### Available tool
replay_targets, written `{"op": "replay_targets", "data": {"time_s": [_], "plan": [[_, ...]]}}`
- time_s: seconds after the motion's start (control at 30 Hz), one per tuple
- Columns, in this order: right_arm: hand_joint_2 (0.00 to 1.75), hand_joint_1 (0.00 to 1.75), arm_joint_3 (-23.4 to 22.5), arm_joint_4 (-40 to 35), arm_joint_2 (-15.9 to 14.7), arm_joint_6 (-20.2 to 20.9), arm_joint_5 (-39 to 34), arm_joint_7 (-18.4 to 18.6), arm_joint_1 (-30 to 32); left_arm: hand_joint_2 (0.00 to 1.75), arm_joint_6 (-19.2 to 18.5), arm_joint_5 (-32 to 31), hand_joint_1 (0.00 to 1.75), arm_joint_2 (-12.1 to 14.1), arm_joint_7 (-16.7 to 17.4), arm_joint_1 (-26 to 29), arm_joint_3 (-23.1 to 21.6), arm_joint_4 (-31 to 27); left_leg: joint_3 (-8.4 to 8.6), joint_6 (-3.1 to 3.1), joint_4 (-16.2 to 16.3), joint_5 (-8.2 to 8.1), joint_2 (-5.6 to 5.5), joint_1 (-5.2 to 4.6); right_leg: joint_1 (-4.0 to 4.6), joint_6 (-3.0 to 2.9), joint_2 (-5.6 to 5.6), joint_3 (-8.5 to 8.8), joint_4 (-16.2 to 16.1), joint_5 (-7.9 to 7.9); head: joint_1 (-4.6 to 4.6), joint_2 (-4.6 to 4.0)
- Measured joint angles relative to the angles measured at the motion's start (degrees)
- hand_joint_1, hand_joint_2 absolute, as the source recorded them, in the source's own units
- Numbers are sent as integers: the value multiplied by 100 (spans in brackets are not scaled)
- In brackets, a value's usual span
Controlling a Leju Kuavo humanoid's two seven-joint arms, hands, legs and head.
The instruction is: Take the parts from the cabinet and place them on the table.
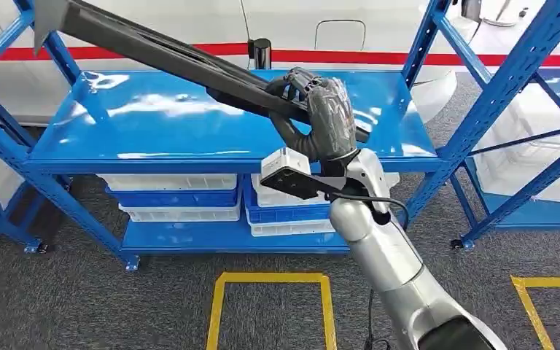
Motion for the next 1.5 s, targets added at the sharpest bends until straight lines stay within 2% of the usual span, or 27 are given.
{"op": "replay_targets", "data": {"time_s": [0.07,0.13,0.2,0.27,0.37,0.4,0.47,0.53,0.57,0.6,0.67,0.7,0.73,0.77,0.9,0.93,0.97,1.03,1.1,1.13,1.2,1.23,1.27,1.3,1.4,1.43,1.5], "plan": [[175,175,-13,11,-15,0,-4,0,31,0,0,0,0,-11,2,5,0,0,-211,7,9,160,10,-22,0,21,2,-152,833,-324,0,0],[175,175,-17,20,-24,0,-4,0,59,0,0,0,0,-15,2,7,0,0,-410,-8,19,306,19,-28,1,155,2,70,856,-88,0,0],[175,175,-20,20,-31,0,-4,0,57,0,0,0,0,-15,2,7,0,0,-583,-43,38,441,18,-33,3,220,1,703,86,176,-2,0],[175,175,-20,15,-20,0,-2,0,49,0,0,0,0,-17,2,2,0,0,-685,-97,105,531,10,-68,50,112,-1,1447,-951,-132,2,0],[175,175,-37,15,-17,-2,2,-11,55,0,0,0,0,-18,2,8,0,0,-694,-199,61,703,23,-34,97,30,19,1308,-986,-115,-13,0],[175,175,-39,22,-20,-2,2,-11,53,0,2,0,0,-6,2,15,0,0,-726,-232,57,719,11,-29,12,-31,12,1300,-1006,-48,-15,0],[175,175,-37,22,2,-2,2,-11,48,0,2,4,0,-4,4,18,2,0,-889,-309,443,95,-15,19,-6,-141,-13,1193,-1005,105,-30,0],[175,175,-37,24,7,-2,2,-11,50,0,2,7,0,-7,2,16,0,0,-1121,-377,1322,-540,-27,52,3,-154,-15,1025,-997,250,-33,0],[175,175,-35,28,7,-2,2,-15,51,0,2,7,0,-7,2,17,2,0,-1204,-407,1767,-668,-27,66,6,-144,-15,923,-991,325,-33,0],[175,175,-35,35,7,-2,0,-20,52,0,2,9,0,-7,2,18,2,0,-1189,-419,1938,-610,-27,77,6,-132,-15,847,-988,384,-35,0],[175,175,-39,42,7,-2,-17,-33,53,0,2,11,0,-4,0,16,2,0,-846,-423,1677,-254,-24,106,2,-98,-13,687,-969,498,-35,0],[175,175,-42,41,7,-4,-20,-42,53,0,2,11,0,-2,-2,12,2,0,-469,-409,1213,-110,-24,118,0,-70,-9,616,-957,552,-37,0],[175,175,-46,39,9,-7,-22,-53,52,0,2,11,0,0,-4,5,2,-2,-43,-383,682,-132,-34,122,1,-43,-7,580,-943,594,-37,0],[175,175,-52,35,13,-9,-22,-59,54,0,4,9,0,0,-7,-7,2,-7,289,-356,231,-322,-50,94,30,-2,-4,529,-936,621,-39,0],[175,175,-72,35,18,-46,-37,-83,88,0,7,-33,0,-2,-5,-5,2,-7,203,-148,50,-210,-45,8,30,198,-25,476,-984,839,-22,0],[175,175,-98,35,-2,-63,-39,-87,118,0,4,-50,0,-11,4,-9,0,-7,179,-85,17,-119,8,55,9,184,-26,418,-899,732,-29,0],[175,175,-122,31,-13,-90,-46,-96,143,0,4,-83,0,-7,11,-15,-6,-7,89,-38,10,-57,1,29,22,118,-11,278,-691,459,-16,0],[175,175,-179,20,-52,-122,-39,-96,242,0,-20,-114,0,0,44,-19,-17,-7,-108,8,13,107,10,11,12,3,-7,9,220,-200,13,0],[175,175,-232,-11,-81,-133,-28,-96,368,0,-24,-157,0,-13,81,-19,-22,-7,-316,4,20,261,15,0,13,61,-6,-83,901,-373,15,0],[175,175,-238,-26,-92,-133,-20,-96,420,0,-24,-157,0,-22,94,-21,-22,-7,-421,-6,26,342,22,-1,14,140,-5,16,929,-248,17,0],[175,175,-236,-66,-96,-131,11,-96,470,0,-13,-160,0,-28,98,-25,-22,-7,-619,-44,36,491,33,0,14,266,-6,524,374,82,17,0],[175,175,-236,-90,-94,-131,13,-96,475,0,-11,-157,0,-28,98,-33,-22,-7,-686,-69,54,559,32,-1,11,256,-7,896,-108,89,15,0],[175,175,-236,-127,-92,-131,20,-96,474,0,-9,-155,0,-26,98,-37,-22,-9,-743,-104,80,604,28,-31,22,205,-5,1342,-644,-62,26,0],[175,175,-236,-162,-85,-129,26,-96,481,0,-9,-155,0,-28,98,-43,-22,-9,-787,-131,112,662,37,-44,58,144,22,1515,-1071,-231,19,0],[175,175,-236,-203,-83,-125,72,-72,518,0,-26,-157,0,-22,94,-32,-22,-9,-796,-224,50,850,28,-15,66,15,19,1354,-980,-122,2,0],[175,175,-236,-210,-79,-120,72,-63,527,0,-26,-160,0,-9,94,-29,-20,-9,-841,-255,73,787,18,32,-30,-59,2,1320,-994,-47,2,0],[175,175,-234,-245,-55,-111,92,-44,531,0,-26,-166,0,-13,103,-27,-22,-7,-1006,-324,626,10,-1,47,-8,-166,-9,1215,-987,104,-15,0]]}}
